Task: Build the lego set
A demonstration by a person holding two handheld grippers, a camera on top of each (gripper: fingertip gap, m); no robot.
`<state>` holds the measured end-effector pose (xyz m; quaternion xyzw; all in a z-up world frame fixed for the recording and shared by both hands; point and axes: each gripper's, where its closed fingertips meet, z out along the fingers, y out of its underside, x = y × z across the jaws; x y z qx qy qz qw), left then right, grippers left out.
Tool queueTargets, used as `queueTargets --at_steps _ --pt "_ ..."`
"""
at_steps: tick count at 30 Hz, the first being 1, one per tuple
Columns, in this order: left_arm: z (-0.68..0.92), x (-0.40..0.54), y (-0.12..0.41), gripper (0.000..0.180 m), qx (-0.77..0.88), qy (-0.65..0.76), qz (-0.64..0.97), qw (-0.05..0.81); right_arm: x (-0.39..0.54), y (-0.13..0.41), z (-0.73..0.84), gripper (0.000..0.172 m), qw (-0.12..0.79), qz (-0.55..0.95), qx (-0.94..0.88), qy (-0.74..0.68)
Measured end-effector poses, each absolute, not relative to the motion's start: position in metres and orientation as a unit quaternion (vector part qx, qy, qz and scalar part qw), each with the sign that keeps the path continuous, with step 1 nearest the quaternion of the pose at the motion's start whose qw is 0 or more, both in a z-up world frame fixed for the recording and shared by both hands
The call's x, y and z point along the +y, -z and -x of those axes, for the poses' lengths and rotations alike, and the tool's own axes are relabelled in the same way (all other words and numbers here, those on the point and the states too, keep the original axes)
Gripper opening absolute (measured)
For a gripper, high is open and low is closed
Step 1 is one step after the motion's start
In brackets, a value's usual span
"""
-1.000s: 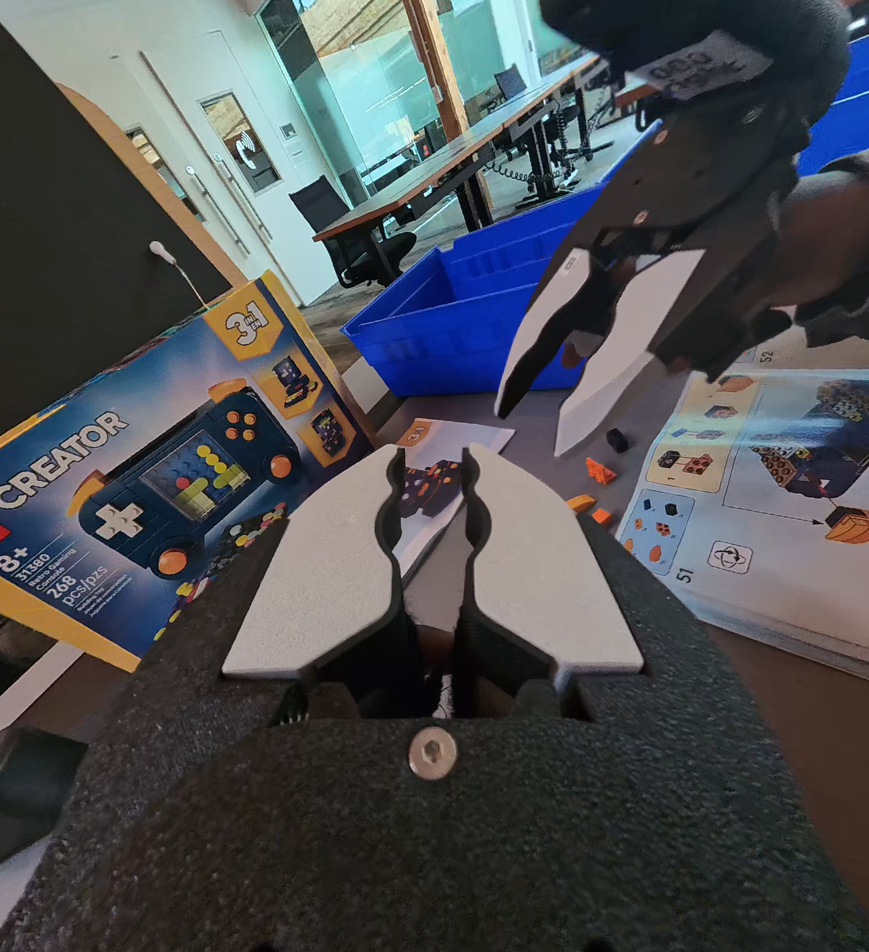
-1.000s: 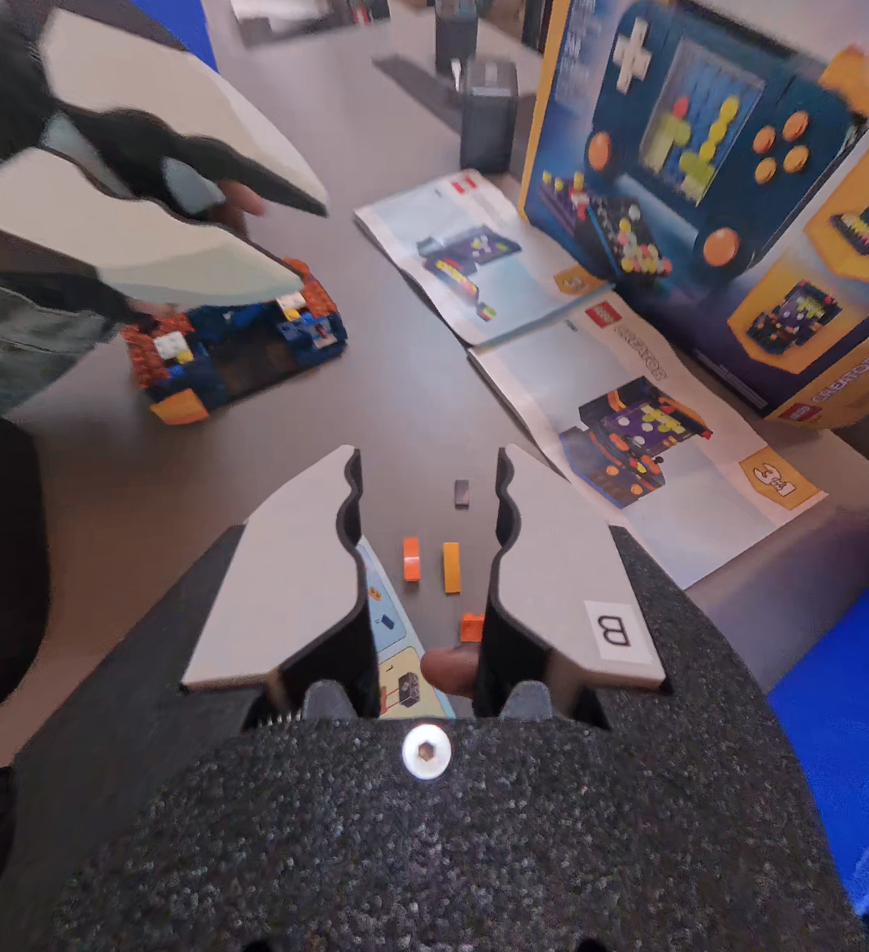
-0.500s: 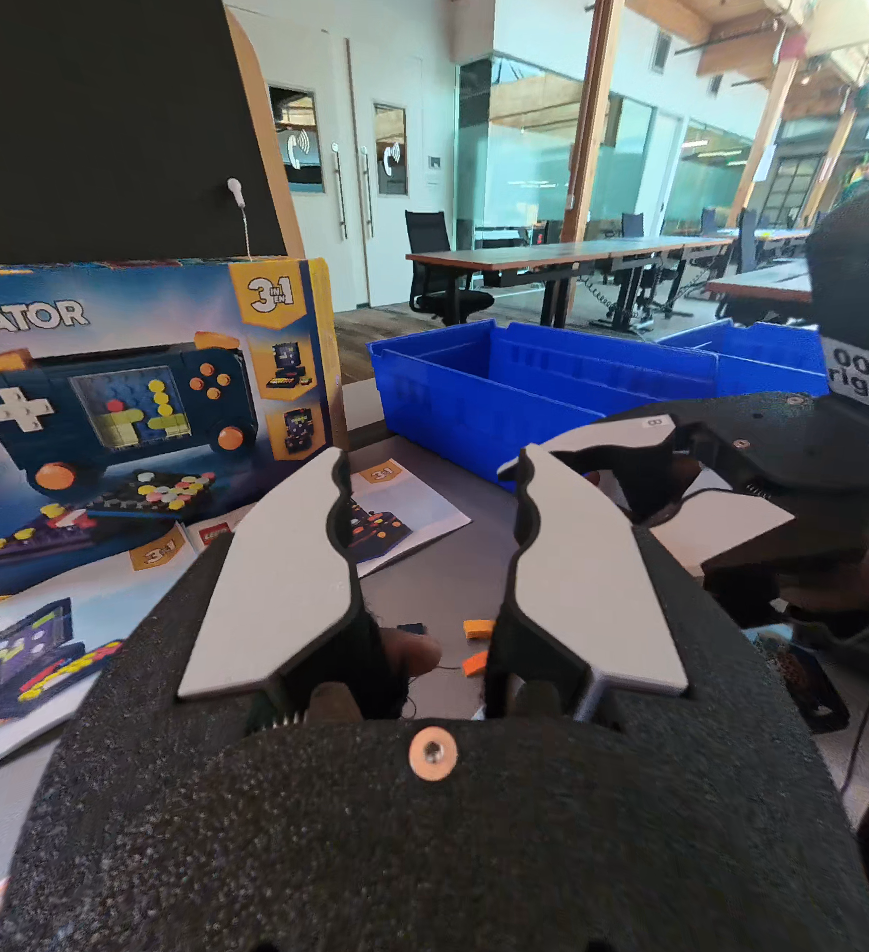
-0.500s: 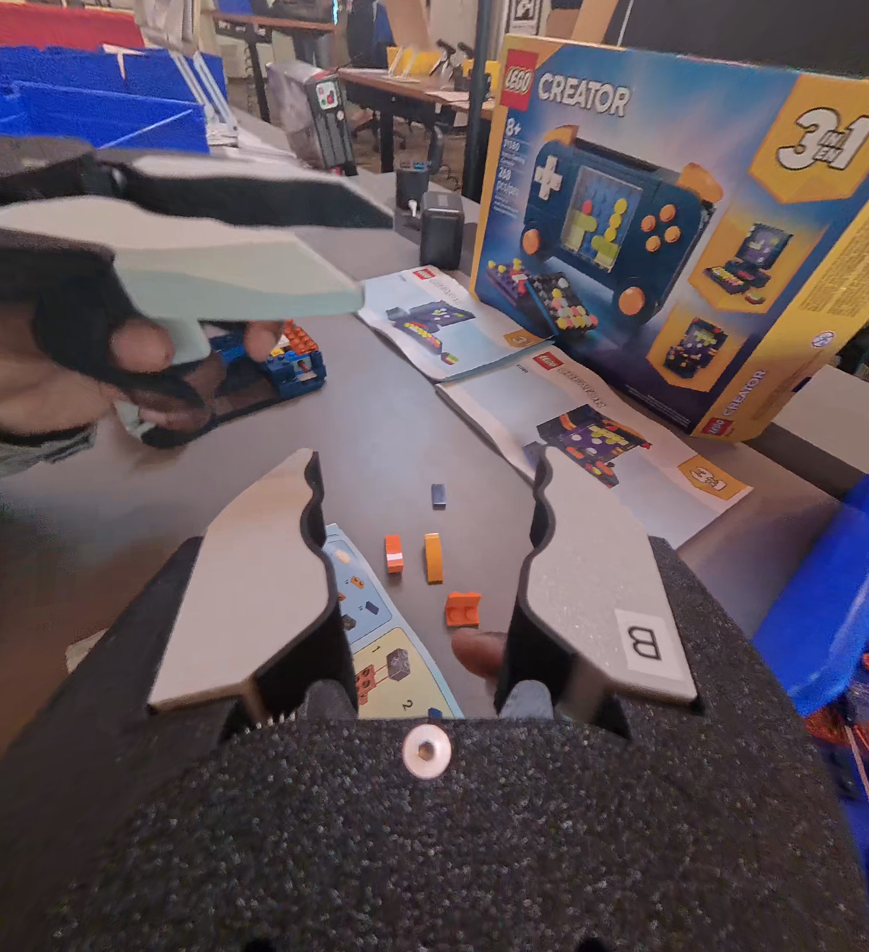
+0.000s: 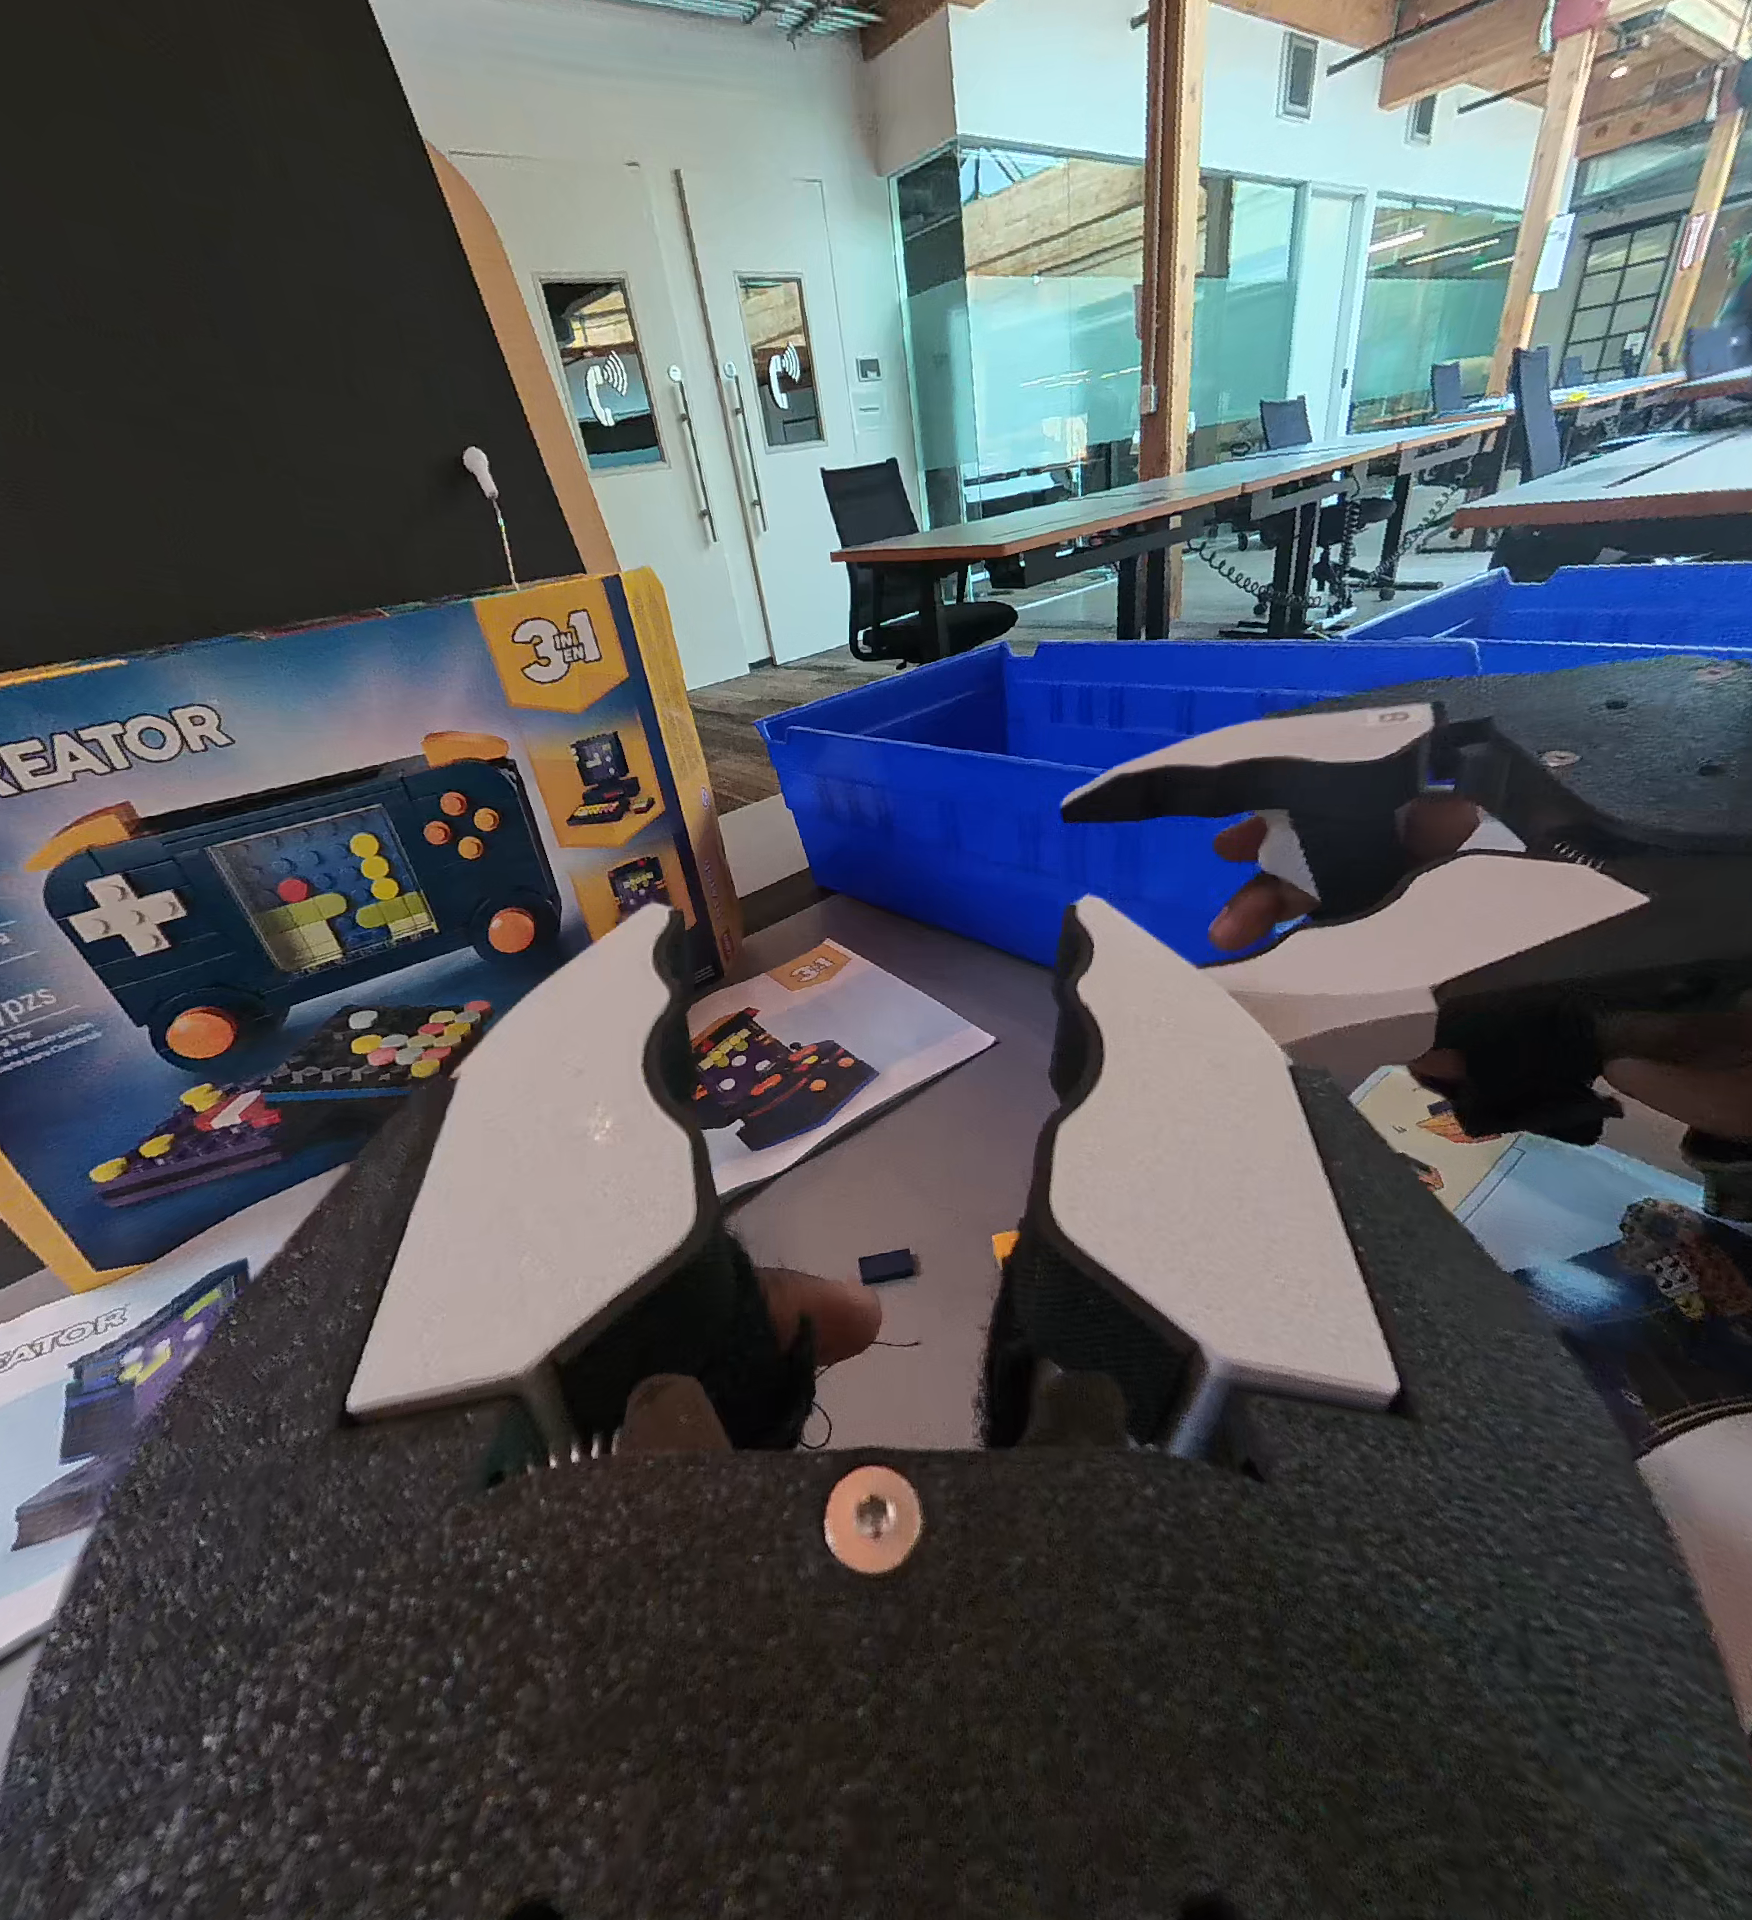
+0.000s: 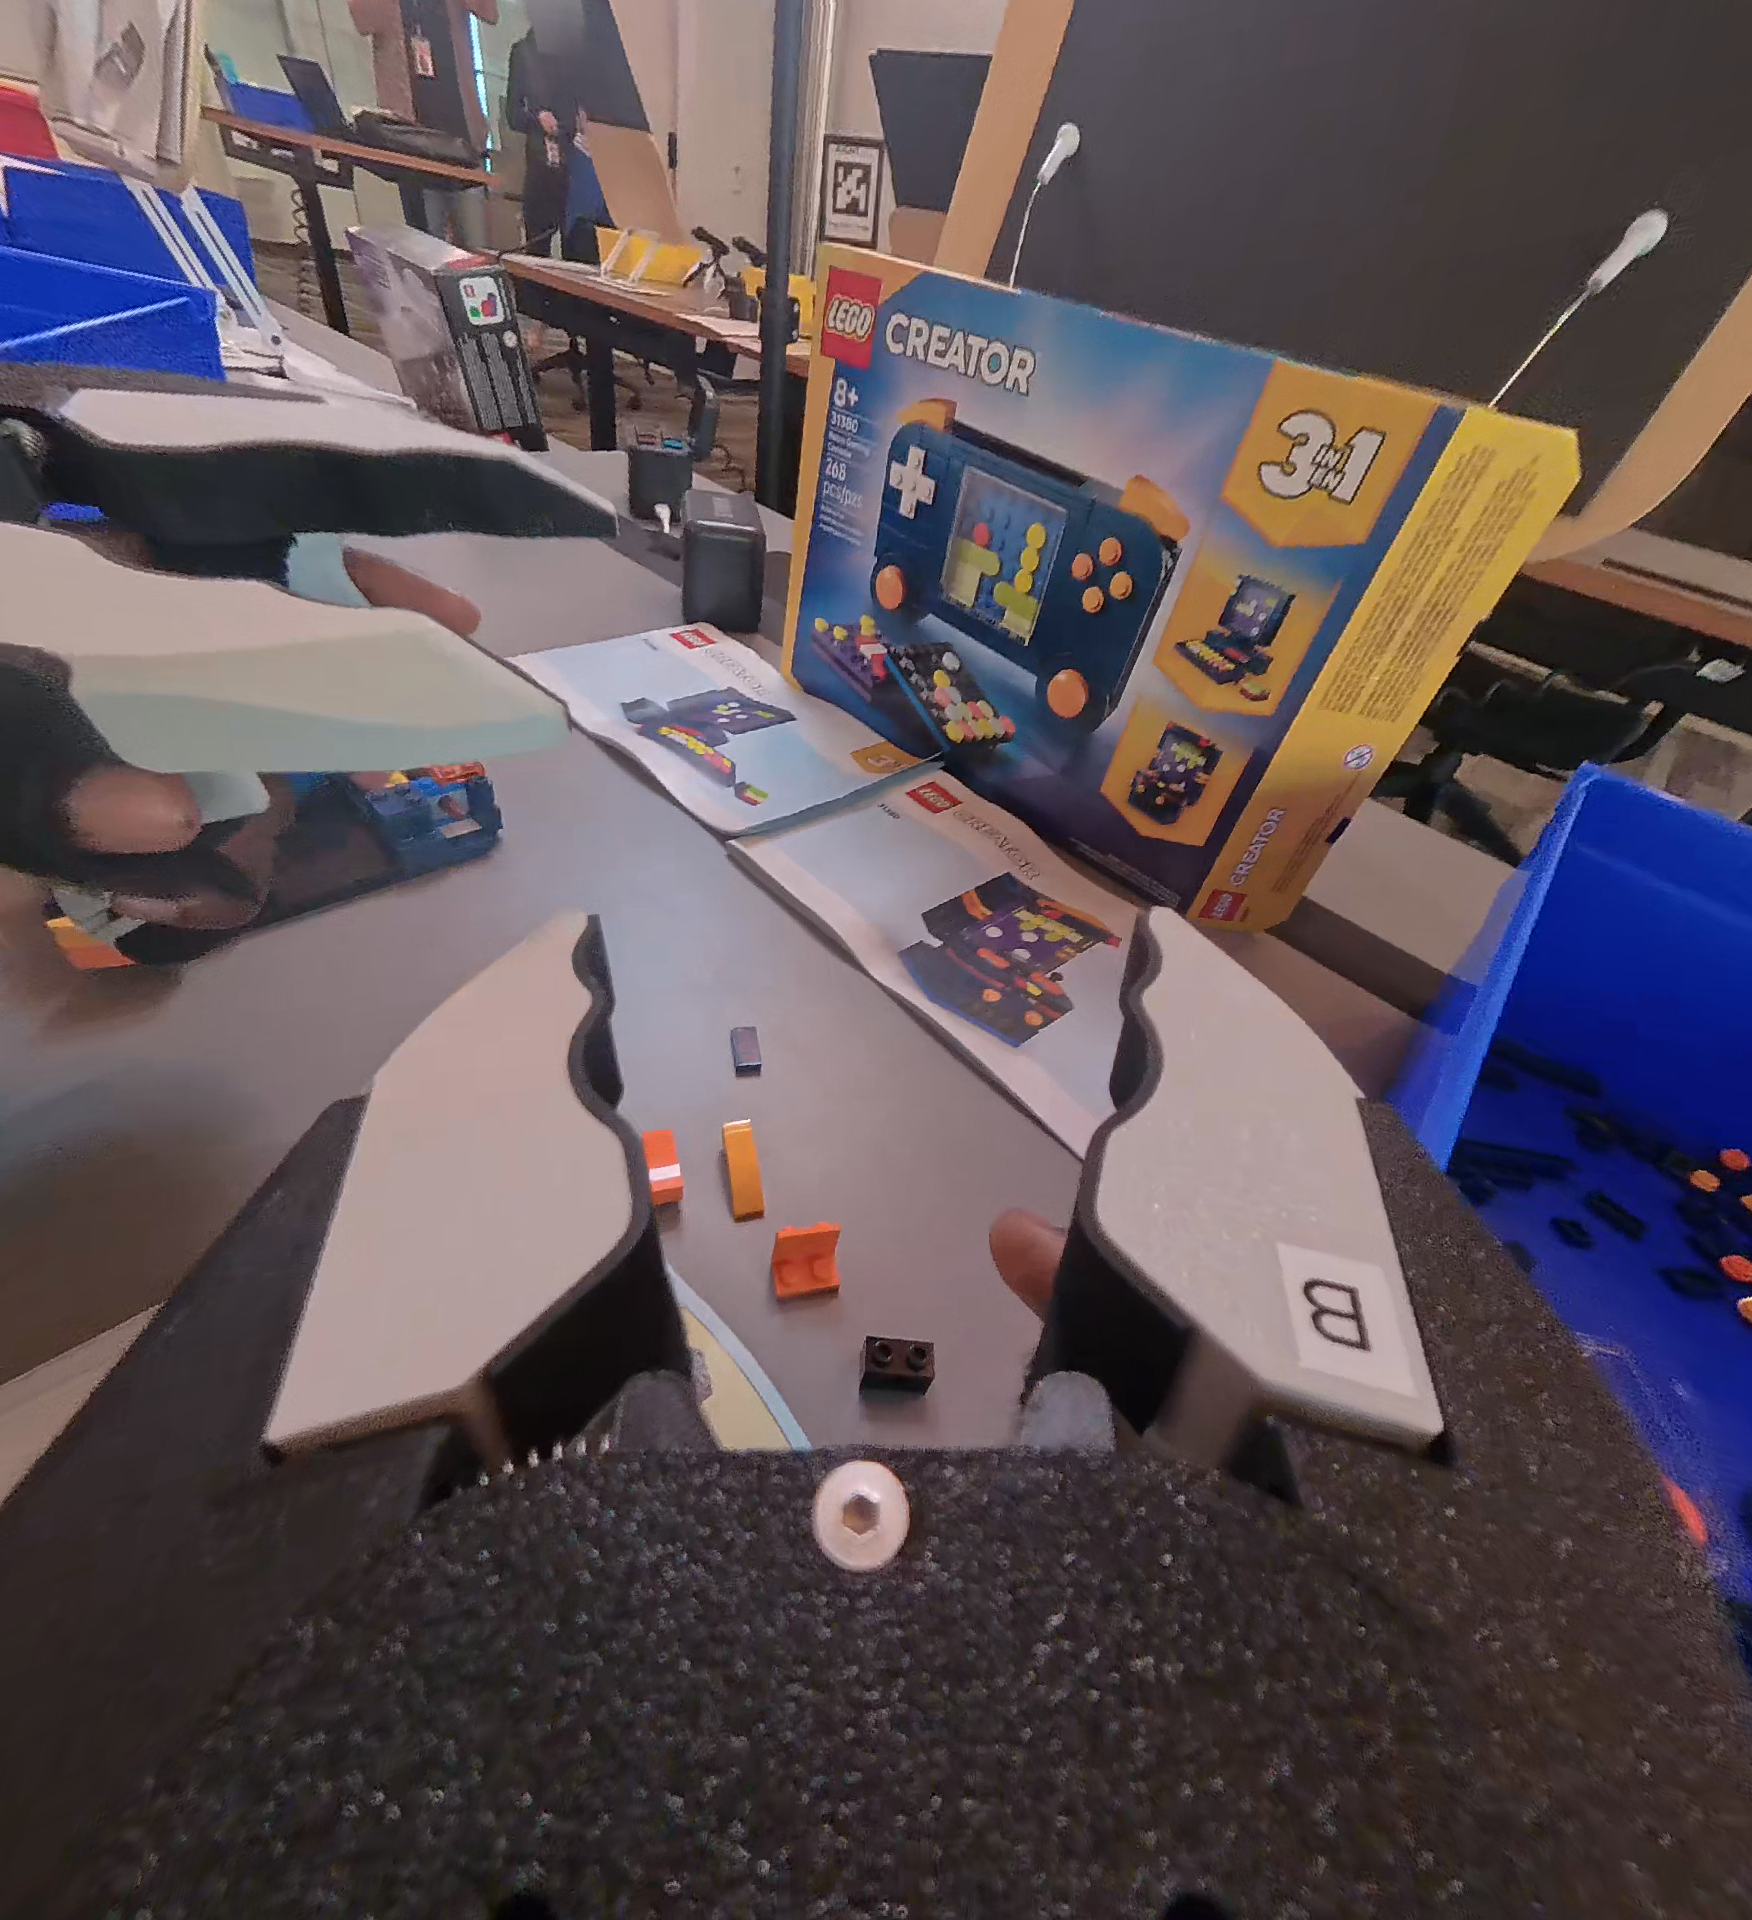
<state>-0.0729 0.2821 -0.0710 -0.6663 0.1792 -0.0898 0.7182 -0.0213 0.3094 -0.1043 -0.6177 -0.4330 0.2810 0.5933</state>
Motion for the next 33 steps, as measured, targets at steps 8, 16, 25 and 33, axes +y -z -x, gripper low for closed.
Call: queueTargets --at_steps 8,16,25,33 --pt "0.072 0.284 0.081 0.043 0.175 0.08 0.682 0.705 0.305 0.099 0.017 0.002 0.621 0.59 -0.431 -0.284" --pt "0.076 0.278 0.067 0.0 0.163 0.11 0.653 0.731 0.312 0.084 0.007 0.0 0.664 0.555 -0.394 -0.309" --pt "0.086 0.281 0.069 0.013 0.182 0.037 0.664 0.724 0.29 0.093 0.03 0.05 0.686 0.496 -0.519 -0.119" --pt "0.094 0.285 0.069 0.065 0.178 0.016 0.669 0.722 0.275 0.101 0.044 0.064 0.674 0.474 -0.566 -0.033"
